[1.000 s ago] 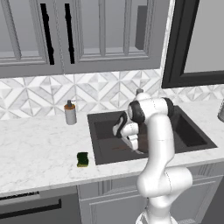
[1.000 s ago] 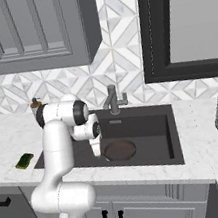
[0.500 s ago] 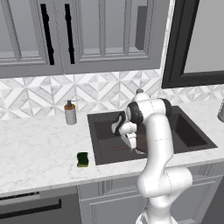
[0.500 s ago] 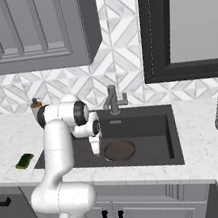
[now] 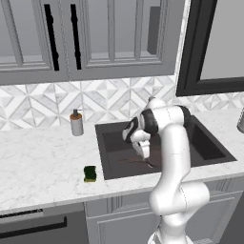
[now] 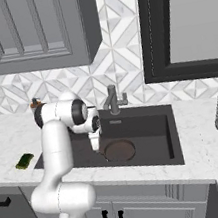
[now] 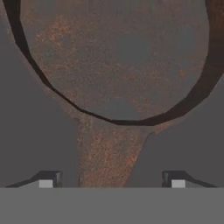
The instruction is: Pick the pan and sponge and place them into the sink. Then turn on the water.
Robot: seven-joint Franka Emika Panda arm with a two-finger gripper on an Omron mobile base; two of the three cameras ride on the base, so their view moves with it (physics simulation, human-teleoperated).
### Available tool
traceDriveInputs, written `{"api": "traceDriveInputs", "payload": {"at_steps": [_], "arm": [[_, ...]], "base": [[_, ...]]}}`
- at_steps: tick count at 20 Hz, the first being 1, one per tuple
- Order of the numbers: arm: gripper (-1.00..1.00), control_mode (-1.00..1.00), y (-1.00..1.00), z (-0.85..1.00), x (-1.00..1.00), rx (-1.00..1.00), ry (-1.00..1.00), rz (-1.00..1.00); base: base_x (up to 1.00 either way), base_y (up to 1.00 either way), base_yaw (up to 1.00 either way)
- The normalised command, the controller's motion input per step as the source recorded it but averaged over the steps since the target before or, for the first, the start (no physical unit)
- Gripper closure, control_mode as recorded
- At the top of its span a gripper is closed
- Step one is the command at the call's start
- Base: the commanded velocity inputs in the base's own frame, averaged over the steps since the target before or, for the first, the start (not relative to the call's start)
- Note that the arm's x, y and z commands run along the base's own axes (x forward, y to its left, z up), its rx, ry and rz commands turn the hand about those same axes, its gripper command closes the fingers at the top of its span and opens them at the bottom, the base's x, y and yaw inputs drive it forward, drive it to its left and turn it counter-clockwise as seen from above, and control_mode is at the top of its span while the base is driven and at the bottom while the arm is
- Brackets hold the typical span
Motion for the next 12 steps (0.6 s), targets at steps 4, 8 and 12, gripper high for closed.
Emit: {"api": "traceDriveInputs", "payload": {"at_steps": [4,8,12], "arm": [[-1.00,-1.00,0.03,0.83,-0.14,0.01,-0.07,0.00],[-1.00,-1.00,0.34,1.00,-0.53,0.00,-0.04,0.00],[-1.00,-1.00,0.72,0.99,-0.31,0.00,0.00,0.26]], "base": [[0.00,0.00,0.00],[0.00,0.00,0.00],[0.00,0.00,0.00]]}}
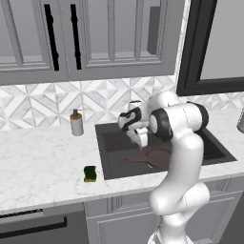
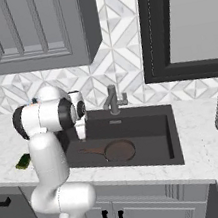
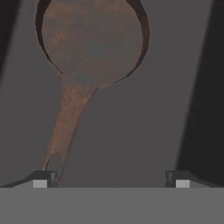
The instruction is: Pick the pan and sponge and place them into the sink. Then turn on the water.
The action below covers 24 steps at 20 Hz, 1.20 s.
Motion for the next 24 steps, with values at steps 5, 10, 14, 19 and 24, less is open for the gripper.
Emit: {"api": "traceDriveInputs", "payload": {"at_steps": [5,10,14,19,24], "arm": [[-1.00,-1.00,0.51,0.79,-0.40,0.00,0.00,0.63],[-1.00,-1.00,0.32,0.30,-0.53,0.00,0.03,0.81],[-1.00,-1.00,0.27,0.28,-0.63,0.12,-0.01,0.58],[-1.00,-1.00,0.23,0.23,-0.24,0.25,-0.02,0.49],[-1.00,-1.00,0.35,0.02,-0.11,0.21,0.00,0.49]], "base": [[0.00,0.00,0.00],[0.00,0.00,0.00],[0.00,0.00,0.00],[0.00,0.00,0.00],[0.00,0.00,0.00]]}}
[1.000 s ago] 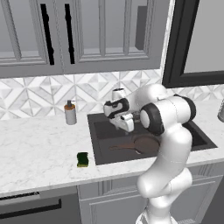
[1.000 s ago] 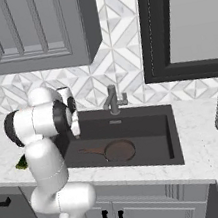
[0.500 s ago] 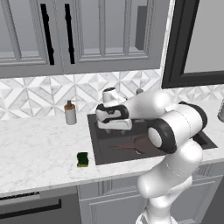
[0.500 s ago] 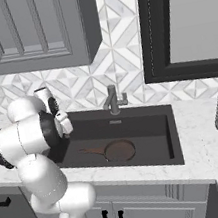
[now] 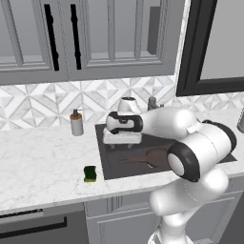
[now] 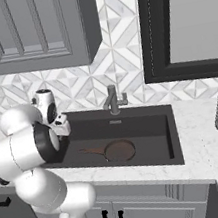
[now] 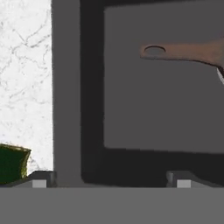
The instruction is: Pick the pan and sponge and place them into the sink. Then turn on the water.
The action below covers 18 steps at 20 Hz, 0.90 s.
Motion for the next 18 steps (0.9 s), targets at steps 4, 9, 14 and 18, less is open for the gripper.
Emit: {"api": "traceDriveInputs", "payload": {"at_steps": [4,9,14,18], "arm": [[-1.00,-1.00,0.45,0.00,-0.17,0.08,0.00,0.40],[-1.00,-1.00,0.83,0.00,0.00,-0.05,0.09,0.09],[-1.00,-1.00,0.64,0.00,-0.07,-0.09,0.20,0.00],[-1.00,-1.00,0.41,0.00,-0.20,-0.02,0.16,0.00]], "base": [[0.00,0.00,0.00],[0.00,0.00,0.00],[0.00,0.00,0.00],[0.00,0.00,0.00]]}}
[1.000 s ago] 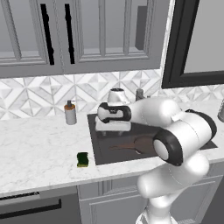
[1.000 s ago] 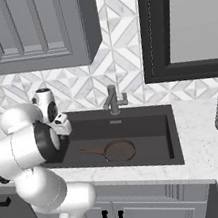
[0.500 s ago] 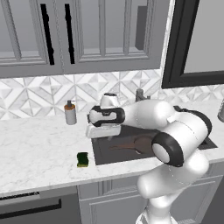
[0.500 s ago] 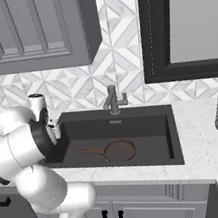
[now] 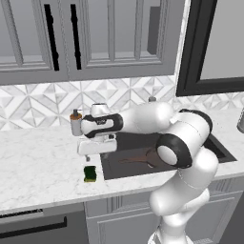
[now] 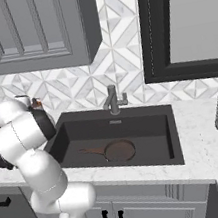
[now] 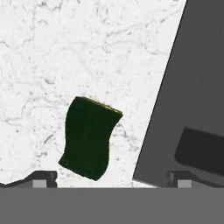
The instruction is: Pick the pan and sponge and place them into the sink. Then turn on the water.
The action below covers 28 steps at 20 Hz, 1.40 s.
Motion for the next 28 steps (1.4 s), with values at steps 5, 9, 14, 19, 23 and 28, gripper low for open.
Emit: {"api": "traceDriveInputs", "payload": {"at_steps": [5,9,14,19,23,28], "arm": [[-1.00,-1.00,0.24,-0.17,-0.17,0.00,0.04,0.00],[-1.00,-1.00,0.22,-0.26,-0.10,-0.02,0.00,0.00],[-1.00,-1.00,0.07,-0.31,-0.08,-0.03,0.00,-0.01],[-1.00,-1.00,0.00,-0.29,-0.14,-0.03,0.00,-0.01],[-1.00,-1.00,0.00,-0.34,-0.16,-0.02,-0.02,-0.01],[-1.00,-1.00,0.00,-0.30,-0.04,0.00,-0.04,0.00]], "base": [[0.00,0.00,0.00],[0.00,0.00,0.00],[0.00,0.00,0.00],[0.00,0.00,0.00],[0.00,0.00,0.00],[0.00,0.00,0.00]]}}
